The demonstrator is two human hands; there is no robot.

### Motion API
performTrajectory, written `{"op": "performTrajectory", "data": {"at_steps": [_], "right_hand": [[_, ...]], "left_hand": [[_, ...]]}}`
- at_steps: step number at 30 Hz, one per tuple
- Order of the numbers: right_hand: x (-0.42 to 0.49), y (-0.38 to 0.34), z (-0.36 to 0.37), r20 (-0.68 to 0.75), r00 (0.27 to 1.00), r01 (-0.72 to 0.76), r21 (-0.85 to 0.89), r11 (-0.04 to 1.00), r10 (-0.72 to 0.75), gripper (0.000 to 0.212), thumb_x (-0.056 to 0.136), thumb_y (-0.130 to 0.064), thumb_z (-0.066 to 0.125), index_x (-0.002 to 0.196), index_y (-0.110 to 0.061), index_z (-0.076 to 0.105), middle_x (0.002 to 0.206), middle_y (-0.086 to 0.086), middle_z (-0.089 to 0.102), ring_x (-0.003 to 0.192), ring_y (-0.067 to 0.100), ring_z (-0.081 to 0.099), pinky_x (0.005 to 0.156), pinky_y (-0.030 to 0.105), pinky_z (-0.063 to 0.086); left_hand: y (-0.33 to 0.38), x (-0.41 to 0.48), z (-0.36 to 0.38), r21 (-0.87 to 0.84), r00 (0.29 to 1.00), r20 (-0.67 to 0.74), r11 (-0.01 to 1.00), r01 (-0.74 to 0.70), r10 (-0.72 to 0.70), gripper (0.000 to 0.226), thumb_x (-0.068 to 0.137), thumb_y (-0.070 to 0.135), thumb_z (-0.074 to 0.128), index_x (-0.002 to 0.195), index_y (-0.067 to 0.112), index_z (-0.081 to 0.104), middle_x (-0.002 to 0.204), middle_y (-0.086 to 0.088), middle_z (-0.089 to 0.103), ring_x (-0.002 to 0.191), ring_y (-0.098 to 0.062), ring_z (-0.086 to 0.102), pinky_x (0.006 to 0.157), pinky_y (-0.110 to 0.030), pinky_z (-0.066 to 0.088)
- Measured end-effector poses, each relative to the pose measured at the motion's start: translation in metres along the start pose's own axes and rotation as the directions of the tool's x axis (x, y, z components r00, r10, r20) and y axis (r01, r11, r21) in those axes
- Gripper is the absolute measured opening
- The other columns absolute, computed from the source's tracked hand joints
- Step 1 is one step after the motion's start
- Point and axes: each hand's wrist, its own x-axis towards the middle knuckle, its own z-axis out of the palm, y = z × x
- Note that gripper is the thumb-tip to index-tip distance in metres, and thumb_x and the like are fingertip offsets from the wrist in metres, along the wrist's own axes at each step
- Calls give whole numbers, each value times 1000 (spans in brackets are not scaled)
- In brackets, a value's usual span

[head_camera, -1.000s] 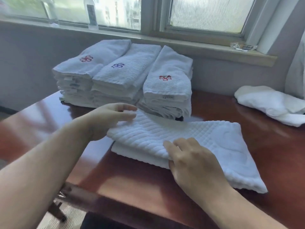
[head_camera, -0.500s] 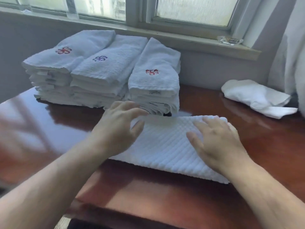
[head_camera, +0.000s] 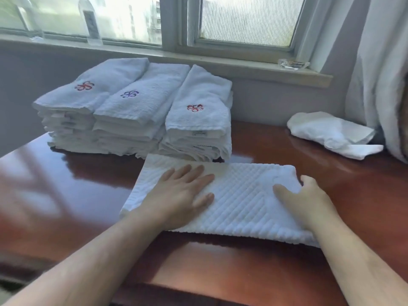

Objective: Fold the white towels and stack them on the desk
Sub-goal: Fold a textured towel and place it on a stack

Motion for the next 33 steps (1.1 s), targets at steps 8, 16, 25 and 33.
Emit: {"op": "performTrajectory", "data": {"at_steps": [8,16,25,33], "right_hand": [[-46,44,-24,529,781,-403,834,378,-333,79,87,-66,64,137,-5,61,136,23,62,126,38,60,102,53,51],[-122,18,38,400,824,-368,916,158,-402,99,56,-60,92,135,-13,55,128,14,69,118,27,67,104,42,46],[-122,-36,65,270,955,-206,903,377,-126,37,92,-17,70,129,-13,64,115,3,75,107,24,72,98,46,56],[-122,-22,71,200,975,-195,979,61,-97,40,88,-4,66,125,-17,64,110,6,77,100,27,75,92,53,58]], "left_hand": [[4,-21,1,-28,998,-3,998,60,-60,70,90,73,9,156,49,11,168,17,3,154,-10,-2,124,-40,-2],[21,-52,8,-40,985,-53,986,162,-164,77,86,74,2,157,46,11,168,14,2,155,-12,-4,125,-44,-2],[29,-75,5,-196,984,16,965,176,-176,61,99,63,12,157,45,18,168,12,6,155,-12,-4,124,-44,-5],[-28,-51,-32,-31,963,44,963,266,-265,73,99,67,26,160,28,17,165,0,26,153,-21,18,124,-45,12]]}}
